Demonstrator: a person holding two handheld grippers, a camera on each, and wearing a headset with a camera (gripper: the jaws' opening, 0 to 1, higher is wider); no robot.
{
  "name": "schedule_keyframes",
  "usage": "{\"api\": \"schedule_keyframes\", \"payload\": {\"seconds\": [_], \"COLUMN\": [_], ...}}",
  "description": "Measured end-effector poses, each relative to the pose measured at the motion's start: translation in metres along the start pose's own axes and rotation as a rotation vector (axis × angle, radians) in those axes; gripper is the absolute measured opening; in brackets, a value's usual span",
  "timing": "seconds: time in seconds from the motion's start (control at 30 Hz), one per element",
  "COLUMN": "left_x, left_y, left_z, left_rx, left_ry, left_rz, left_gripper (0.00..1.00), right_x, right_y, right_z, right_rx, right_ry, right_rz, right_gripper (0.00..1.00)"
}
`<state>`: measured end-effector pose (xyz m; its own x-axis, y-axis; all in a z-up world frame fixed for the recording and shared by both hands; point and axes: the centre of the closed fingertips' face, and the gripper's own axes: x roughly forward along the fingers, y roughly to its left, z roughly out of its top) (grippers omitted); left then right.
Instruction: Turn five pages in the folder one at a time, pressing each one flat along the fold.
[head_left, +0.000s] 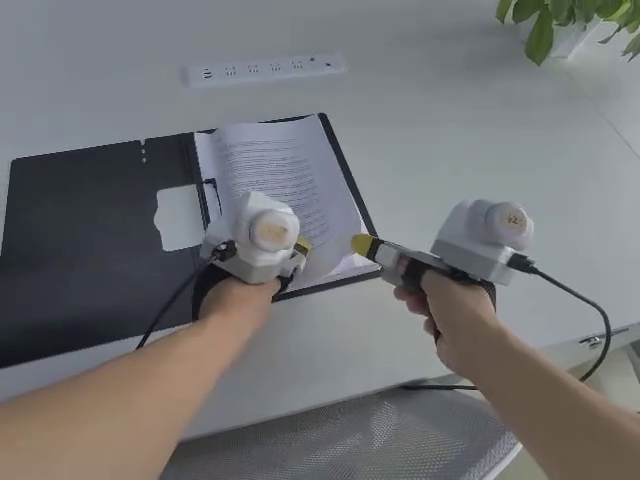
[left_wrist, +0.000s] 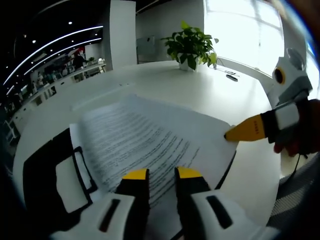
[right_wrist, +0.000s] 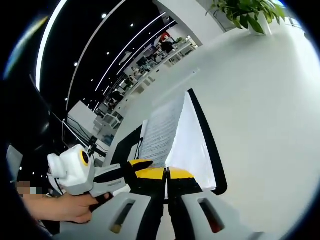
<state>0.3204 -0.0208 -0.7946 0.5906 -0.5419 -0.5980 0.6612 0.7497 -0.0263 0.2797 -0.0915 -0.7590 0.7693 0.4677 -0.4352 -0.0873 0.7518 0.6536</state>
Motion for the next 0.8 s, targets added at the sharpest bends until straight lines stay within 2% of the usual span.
{"api": "schedule_keyframes", "payload": {"seconds": [0.37, 0.47, 0.63, 0.8], "left_x": [-0.037, -0.049, -0.073, -0.096], "left_y": [0.031, 0.037, 0.053, 0.069], "left_z": [0.009, 0.011, 0.012, 0.013], "left_rx": [-0.053, -0.065, -0.102, -0.114], "left_ry": [-0.055, -0.075, -0.099, -0.123], "left_rz": [0.044, 0.054, 0.079, 0.108], "left_gripper": [0.16, 0.17, 0.17, 0.18], "right_x": [0.002, 0.004, 0.008, 0.014], "right_y": [0.06, 0.075, 0.099, 0.126], "right_z": [0.008, 0.008, 0.009, 0.007], "right_rx": [-0.083, -0.102, -0.12, -0.146], "right_ry": [-0.032, -0.035, -0.037, -0.033], "right_rz": [0.126, 0.152, 0.195, 0.245], "right_gripper": [0.0, 0.0, 0.0, 0.0]}}
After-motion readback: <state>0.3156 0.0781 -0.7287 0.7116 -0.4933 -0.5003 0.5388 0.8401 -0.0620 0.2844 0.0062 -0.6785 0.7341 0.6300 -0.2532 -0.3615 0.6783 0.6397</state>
